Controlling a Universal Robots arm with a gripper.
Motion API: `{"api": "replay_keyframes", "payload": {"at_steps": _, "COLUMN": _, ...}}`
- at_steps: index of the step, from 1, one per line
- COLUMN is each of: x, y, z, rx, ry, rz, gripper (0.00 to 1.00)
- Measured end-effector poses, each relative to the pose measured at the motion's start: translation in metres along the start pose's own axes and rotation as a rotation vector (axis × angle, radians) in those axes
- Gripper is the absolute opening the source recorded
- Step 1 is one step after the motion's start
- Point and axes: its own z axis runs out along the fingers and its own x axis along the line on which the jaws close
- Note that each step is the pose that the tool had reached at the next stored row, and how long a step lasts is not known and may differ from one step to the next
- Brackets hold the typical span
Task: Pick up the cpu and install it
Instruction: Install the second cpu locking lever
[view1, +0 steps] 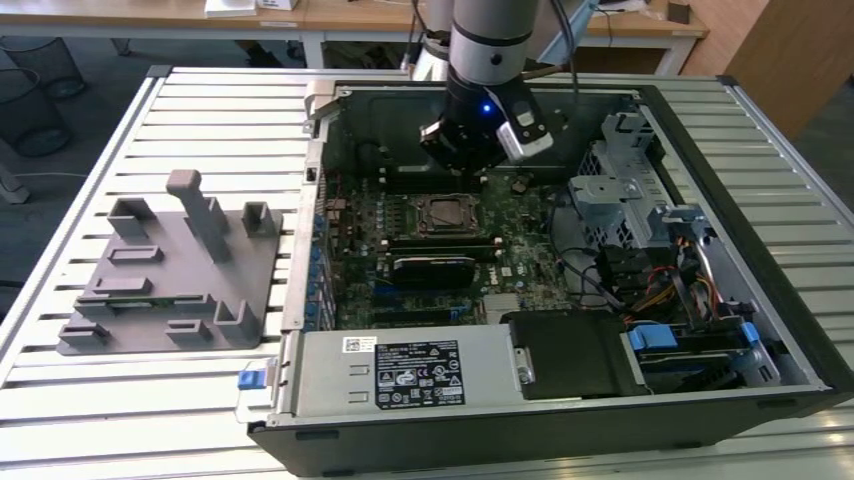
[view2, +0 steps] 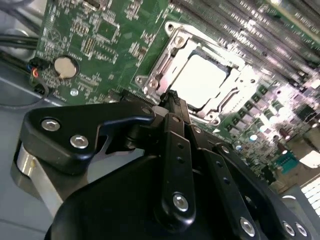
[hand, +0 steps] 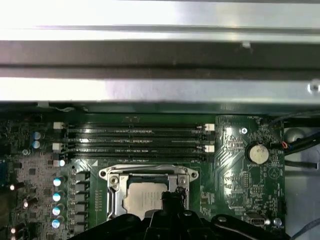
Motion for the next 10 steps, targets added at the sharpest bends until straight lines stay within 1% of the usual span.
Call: {"api": "replay_keyframes", "payload": {"at_steps": 10, "x": -0.0001, "y": -0.0196, "z": 0.0012, "rx": 0.0003, "ry": 0.0000, "rz": 0.000, "gripper": 0.12}}
